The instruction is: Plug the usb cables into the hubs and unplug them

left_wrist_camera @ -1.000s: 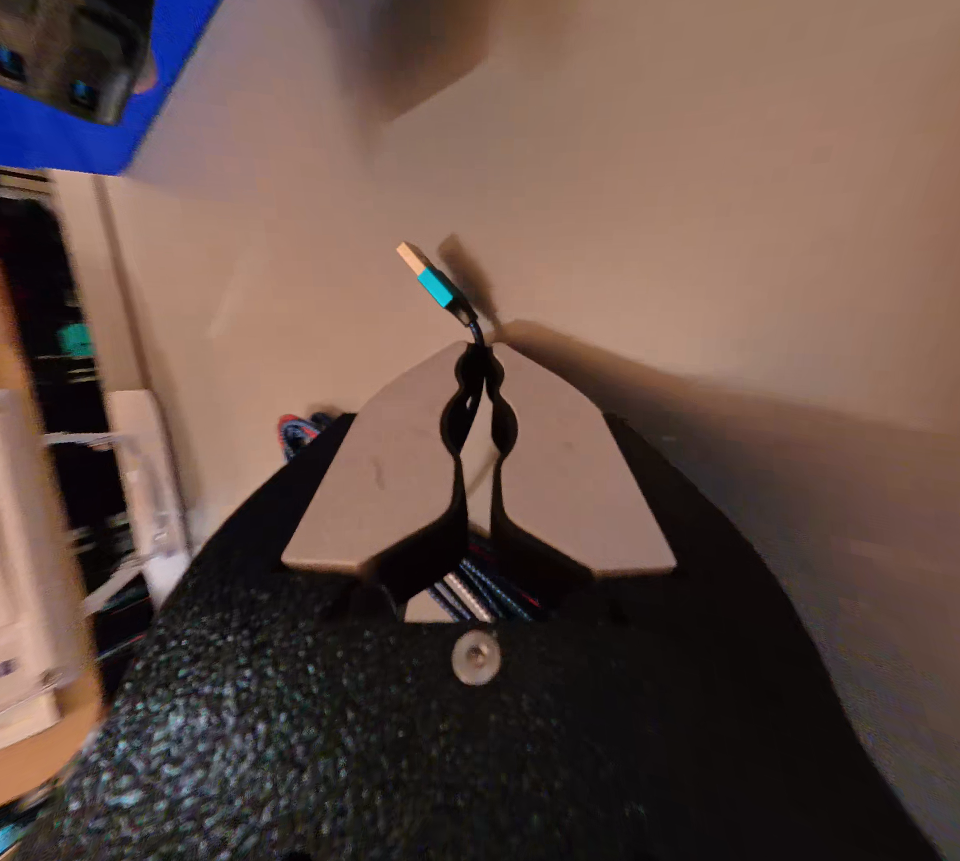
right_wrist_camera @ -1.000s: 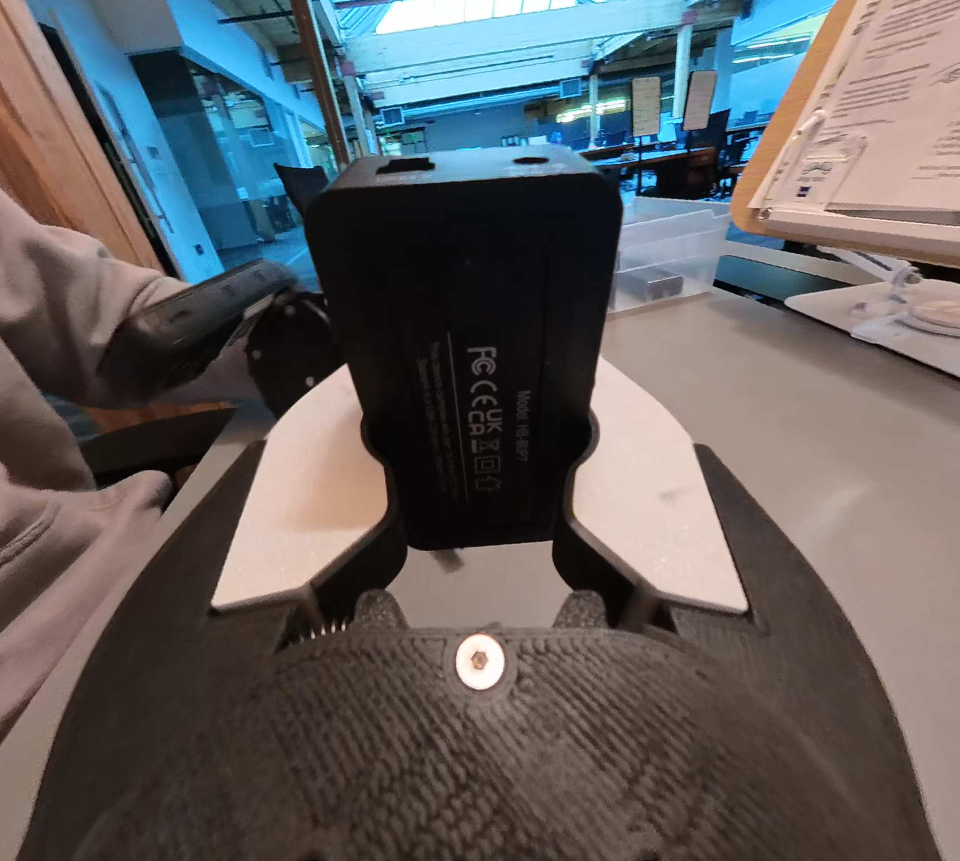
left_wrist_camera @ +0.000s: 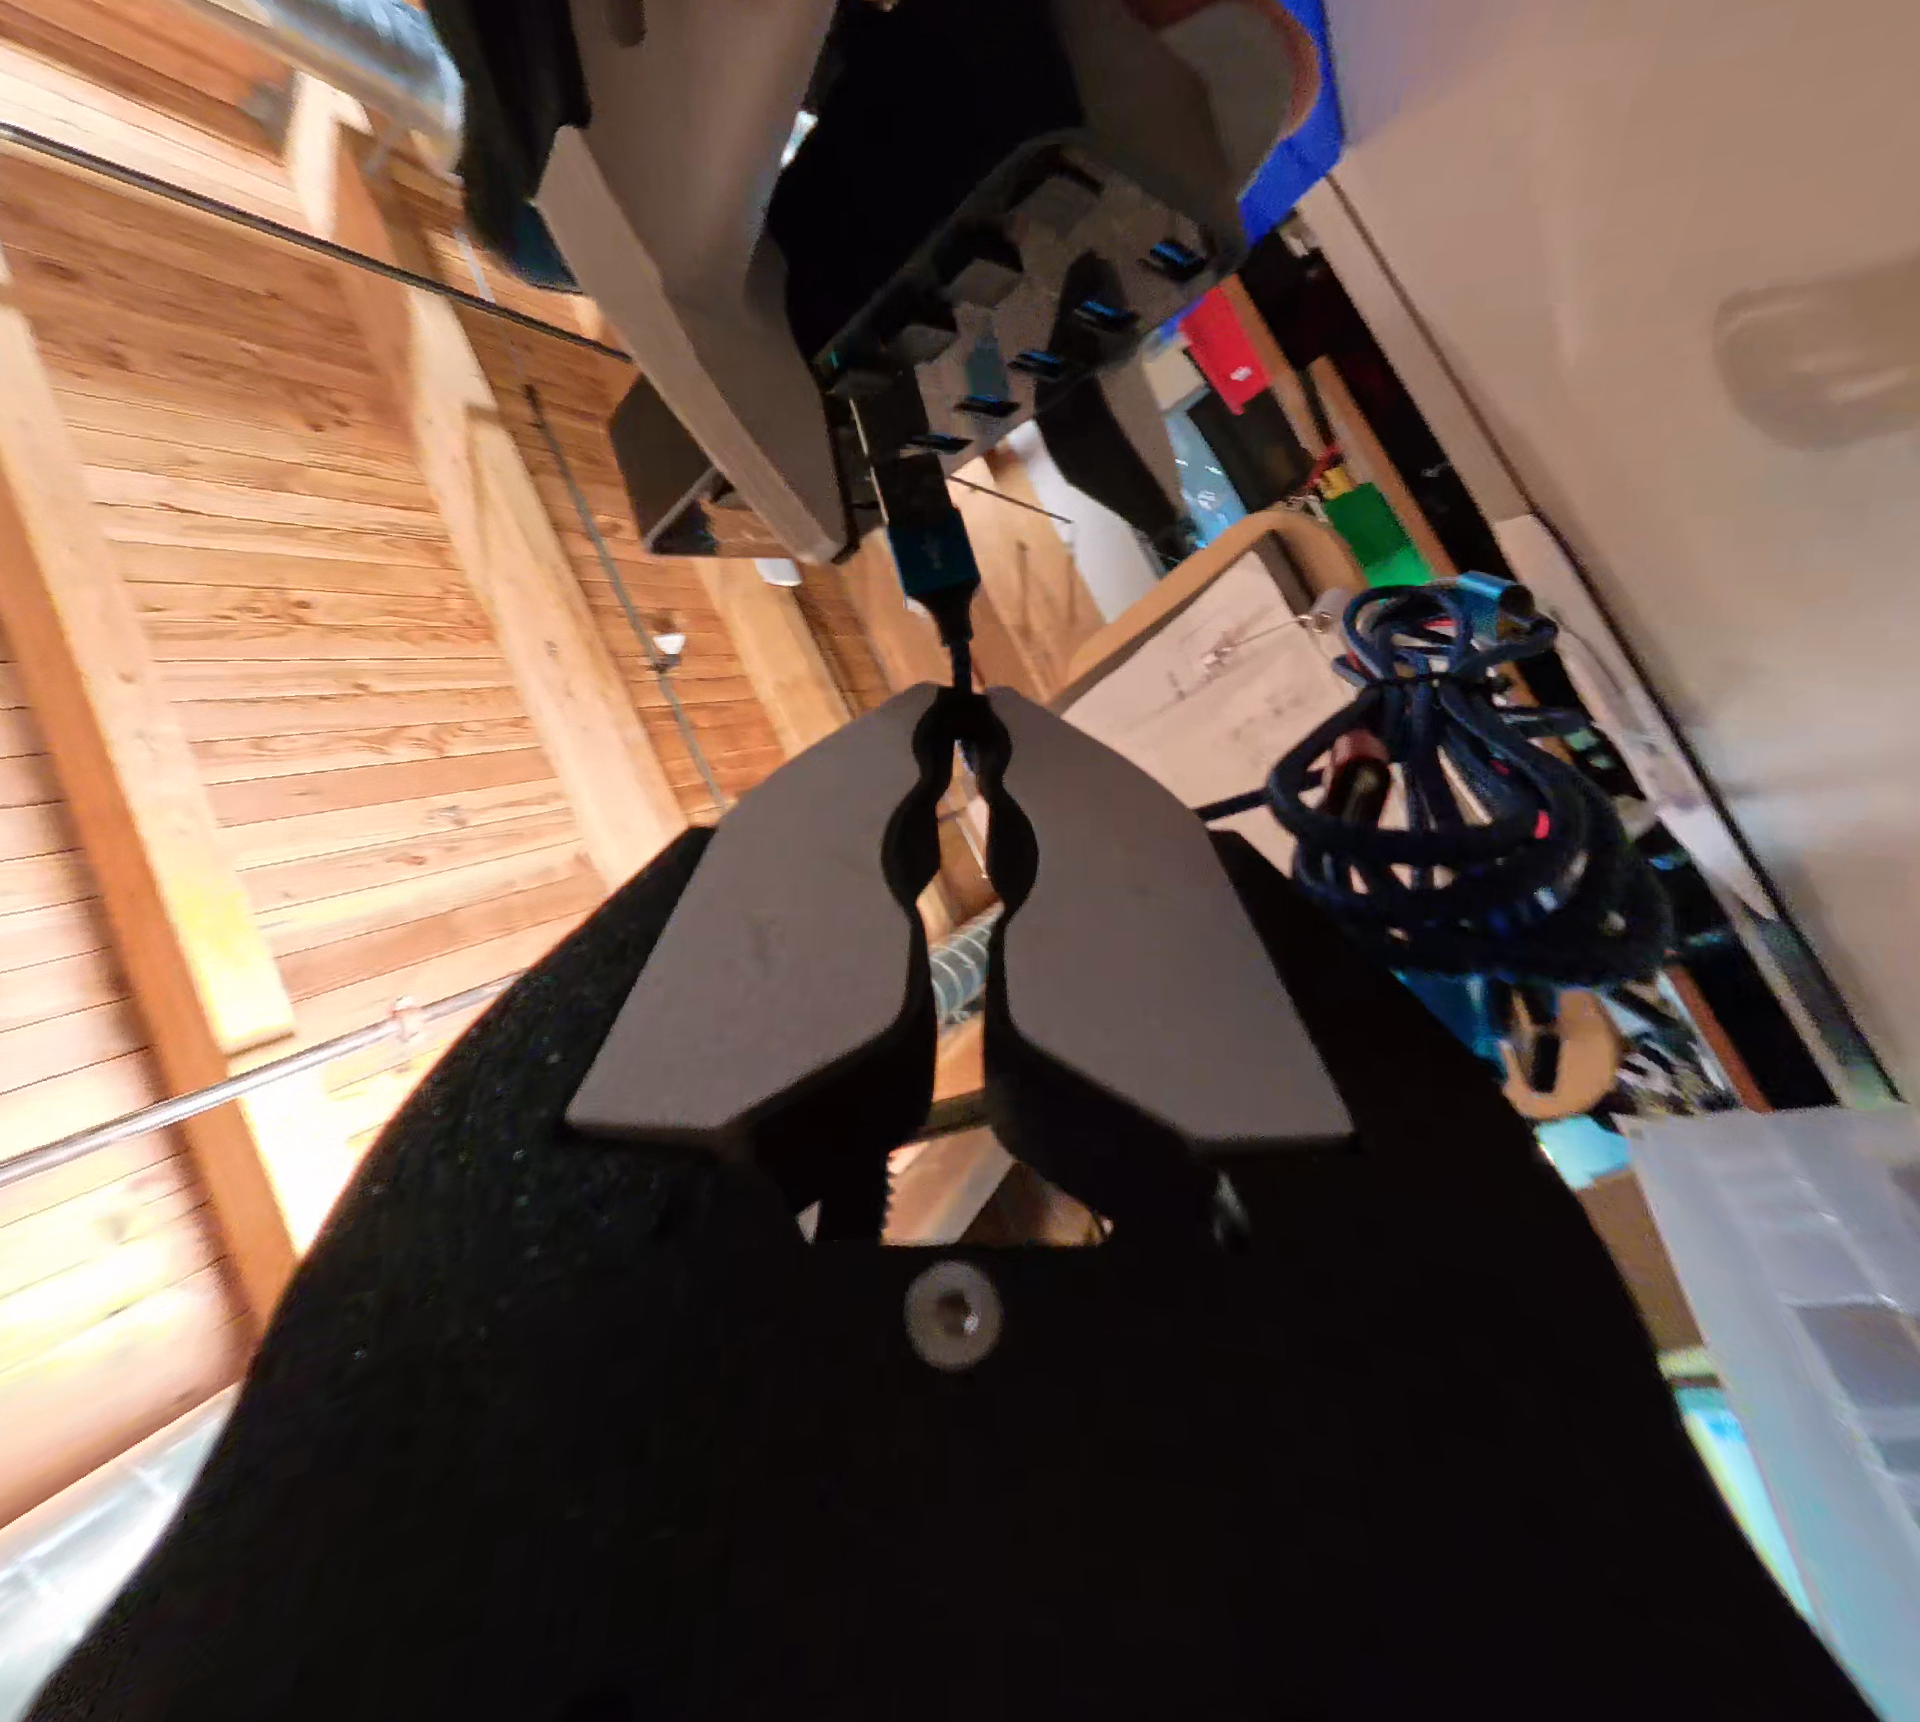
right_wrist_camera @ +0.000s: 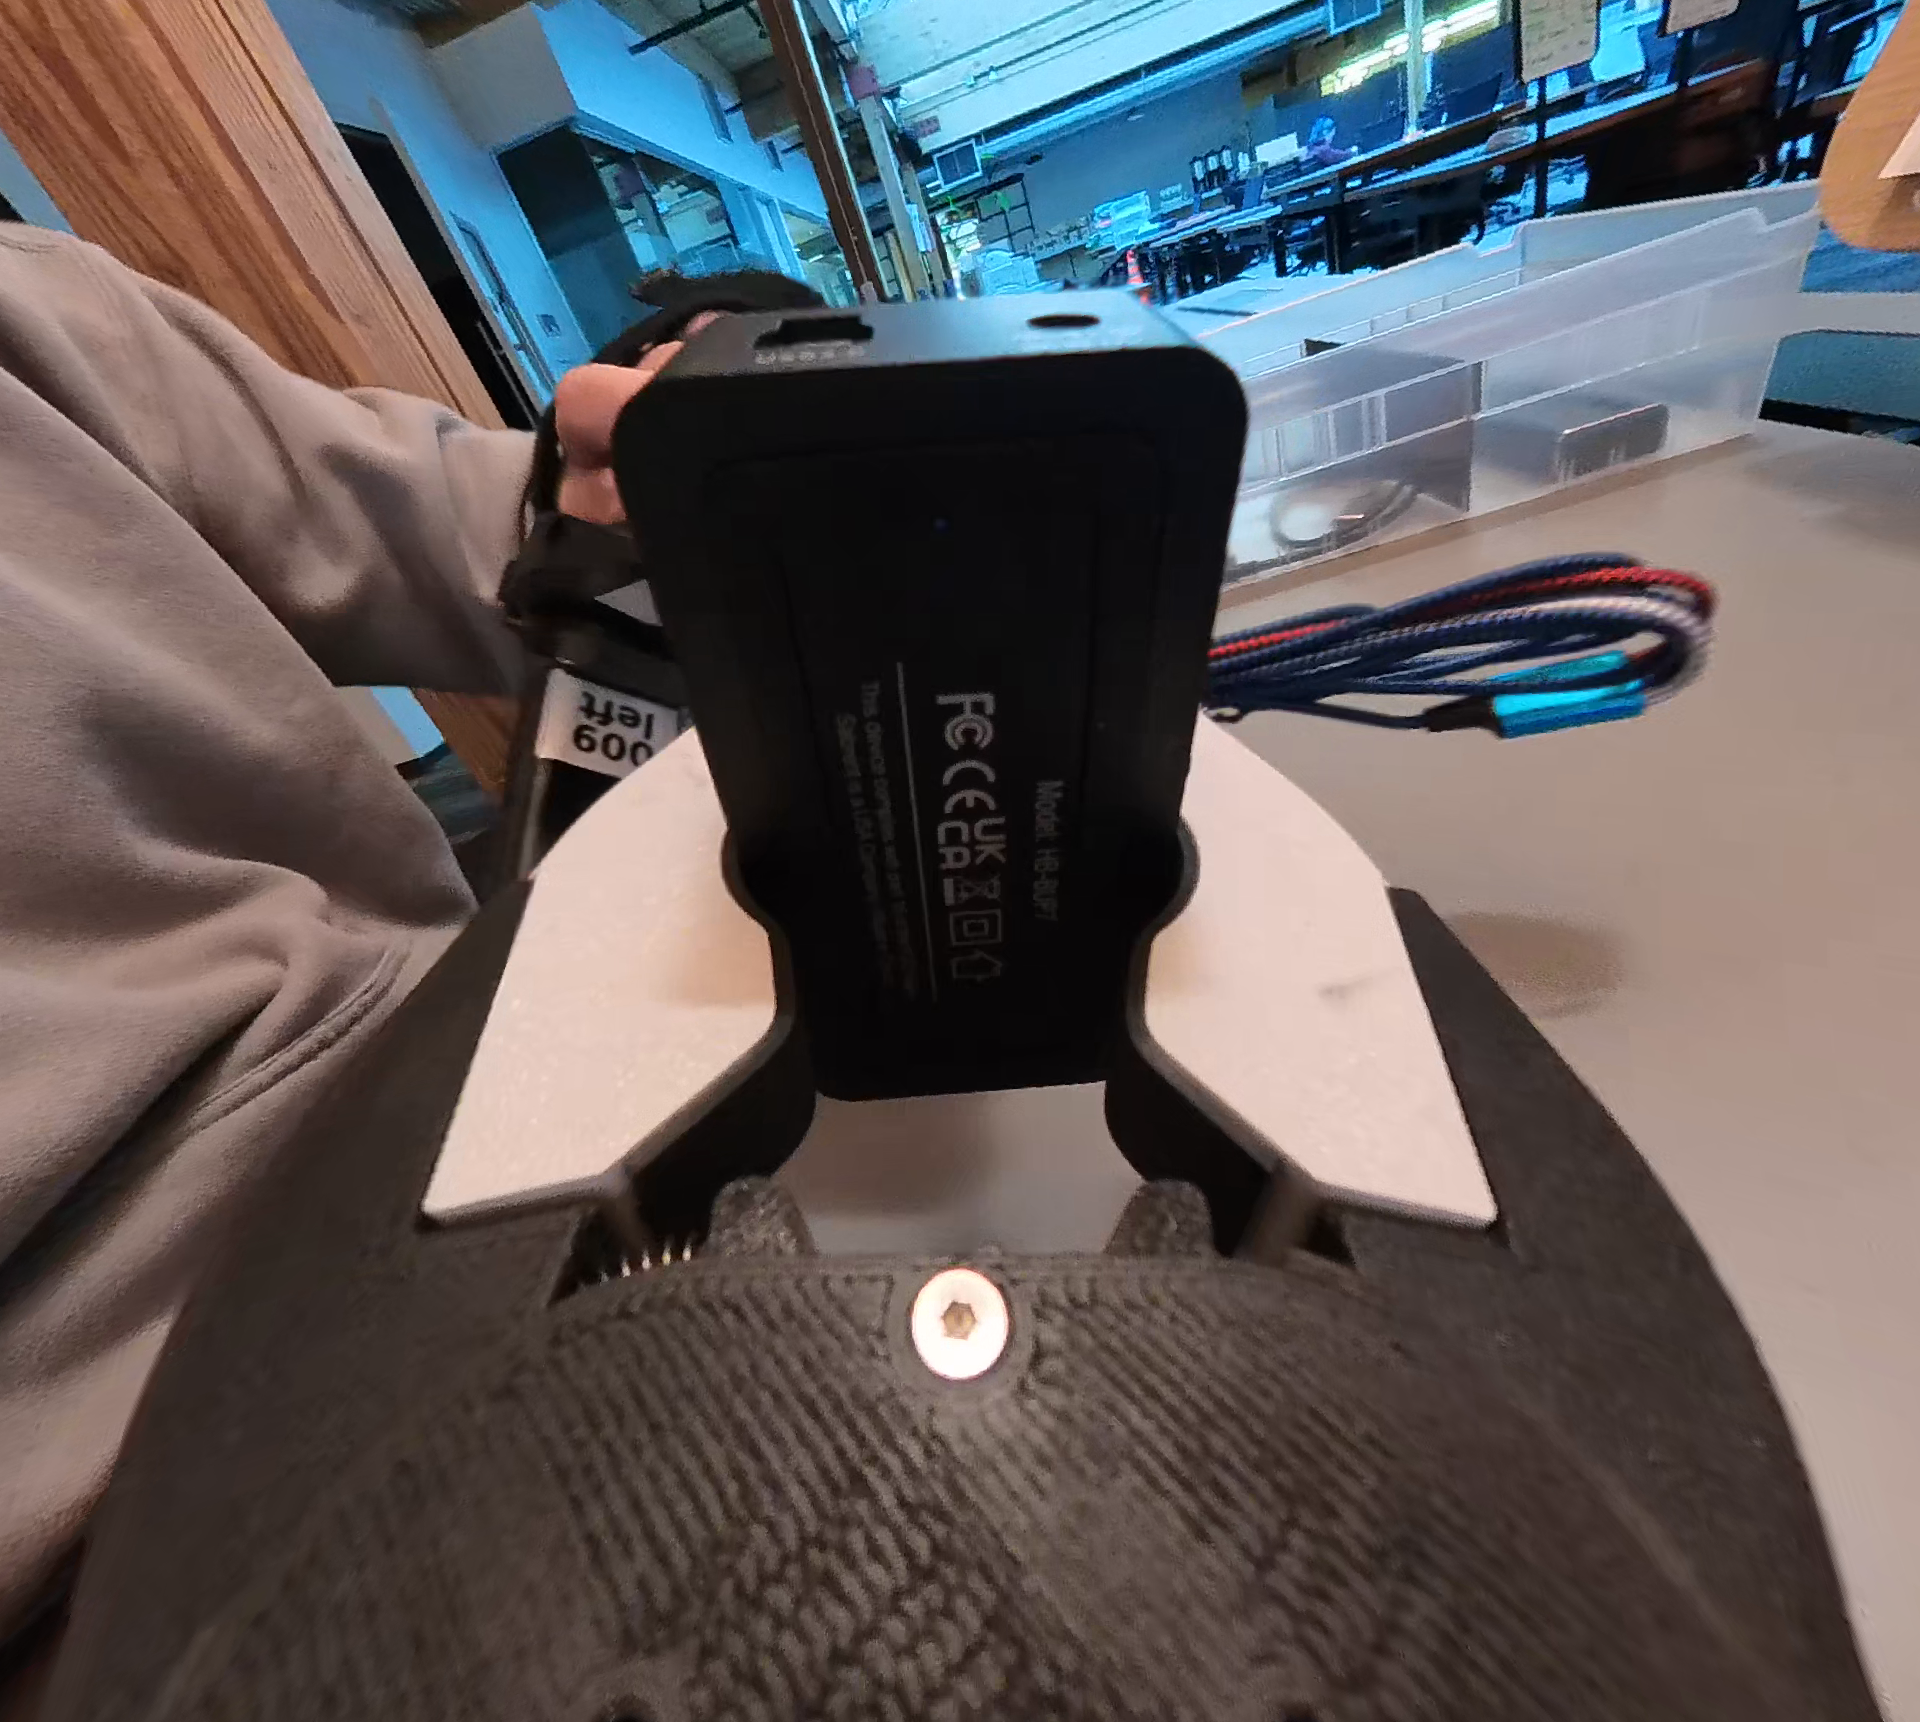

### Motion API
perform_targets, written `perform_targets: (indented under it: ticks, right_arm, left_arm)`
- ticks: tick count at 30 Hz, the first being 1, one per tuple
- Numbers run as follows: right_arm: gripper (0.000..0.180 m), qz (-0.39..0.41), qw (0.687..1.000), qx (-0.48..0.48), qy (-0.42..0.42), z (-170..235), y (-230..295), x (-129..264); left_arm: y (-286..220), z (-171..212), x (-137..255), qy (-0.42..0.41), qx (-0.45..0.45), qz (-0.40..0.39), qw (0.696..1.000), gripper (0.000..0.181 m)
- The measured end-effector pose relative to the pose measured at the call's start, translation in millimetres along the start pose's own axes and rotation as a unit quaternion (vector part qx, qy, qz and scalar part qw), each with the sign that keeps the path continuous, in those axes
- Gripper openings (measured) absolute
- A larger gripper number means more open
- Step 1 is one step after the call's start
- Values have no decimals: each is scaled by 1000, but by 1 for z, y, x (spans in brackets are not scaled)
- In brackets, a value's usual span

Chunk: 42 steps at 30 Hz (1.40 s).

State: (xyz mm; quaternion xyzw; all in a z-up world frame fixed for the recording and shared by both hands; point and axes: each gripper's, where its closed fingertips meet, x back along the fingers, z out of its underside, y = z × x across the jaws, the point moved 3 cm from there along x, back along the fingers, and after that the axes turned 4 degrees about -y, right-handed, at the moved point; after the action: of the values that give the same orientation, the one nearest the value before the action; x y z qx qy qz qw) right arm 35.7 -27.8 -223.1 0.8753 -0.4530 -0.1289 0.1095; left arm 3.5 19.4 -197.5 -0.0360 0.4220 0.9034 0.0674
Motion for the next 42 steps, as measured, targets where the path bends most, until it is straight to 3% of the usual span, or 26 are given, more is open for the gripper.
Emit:
perform_targets:
  ticks: [7,19,26,30,33,35,38,40,42]
  right_arm:
    - [72,-41,998,-35,-15,-4,9,-1]
    - [72,-63,995,-79,-3,0,13,-5]
    - [72,-40,997,-33,49,9,12,-3]
    - [72,20,996,45,69,11,3,-8]
    - [71,82,988,108,75,8,-9,-4]
    - [71,102,984,124,75,7,-14,1]
    - [71,118,982,122,82,9,-20,5]
    - [71,121,980,128,91,10,-20,7]
    - [71,129,978,137,94,8,-21,11]
  left_arm:
    - [2,-1,6,-37,-55,-81,994,3]
    - [-2,6,2,-53,-109,-93,988,3]
    - [-1,2,5,-92,-153,-104,978,4]
    - [-15,5,2,-102,-95,-45,989,5]
    - [-37,10,-2,-87,89,69,990,9]
    - [-48,9,0,-85,223,130,962,35]
    - [-47,-4,8,-137,391,194,889,54]
    - [-42,-17,18,-194,478,242,821,54]
    - [-42,-25,28,-214,565,327,726,55]
